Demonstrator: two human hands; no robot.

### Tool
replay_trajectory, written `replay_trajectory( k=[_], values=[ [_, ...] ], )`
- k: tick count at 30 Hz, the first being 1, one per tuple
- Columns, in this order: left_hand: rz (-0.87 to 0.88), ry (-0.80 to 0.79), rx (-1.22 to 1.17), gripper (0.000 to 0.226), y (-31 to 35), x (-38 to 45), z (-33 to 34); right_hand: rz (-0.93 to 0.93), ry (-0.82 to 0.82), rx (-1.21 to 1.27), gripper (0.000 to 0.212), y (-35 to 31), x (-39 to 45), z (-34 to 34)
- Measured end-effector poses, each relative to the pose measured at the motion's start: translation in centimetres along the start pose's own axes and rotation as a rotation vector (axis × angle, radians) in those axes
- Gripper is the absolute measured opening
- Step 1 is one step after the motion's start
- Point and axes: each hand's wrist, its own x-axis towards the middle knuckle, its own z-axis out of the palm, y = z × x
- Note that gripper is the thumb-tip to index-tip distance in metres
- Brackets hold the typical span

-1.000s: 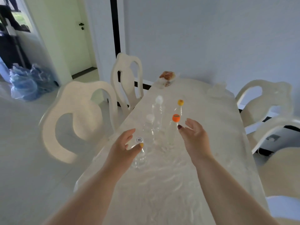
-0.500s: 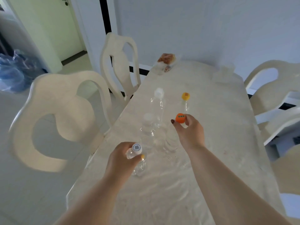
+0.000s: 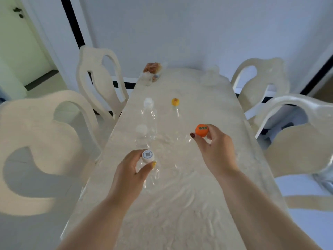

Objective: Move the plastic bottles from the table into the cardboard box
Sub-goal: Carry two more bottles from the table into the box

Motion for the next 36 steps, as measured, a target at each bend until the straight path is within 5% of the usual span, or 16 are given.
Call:
replay_trajectory(
  k=[7, 20, 25, 31, 36],
  values=[
    [0.236, -0.192, -0.105, 0.029, 6.9, -1.1, 2.6, 0.005, 0.204, -0.061, 0.027, 0.1, -6.5, -10.5],
    [0.464, -0.557, -0.322, 0.036, 24.9, -12.8, 20.1, 0.169, 0.489, -0.205, 0.013, 7.8, -21.0, -35.7],
    [0.476, -0.596, -0.376, 0.025, 32.2, -20.4, 29.6, 0.213, 0.505, -0.235, 0.029, 13.3, -25.3, -47.4],
    [0.499, -0.594, -0.376, 0.03, 39.2, -25.2, 39.0, 0.236, 0.592, -0.294, 0.026, 19.5, -26.9, -58.1],
    [0.541, -0.596, -0.38, 0.011, 44.5, -24.6, 46.8, 0.241, 0.656, -0.305, 0.015, 25.5, -25.0, -64.3]
  ],
)
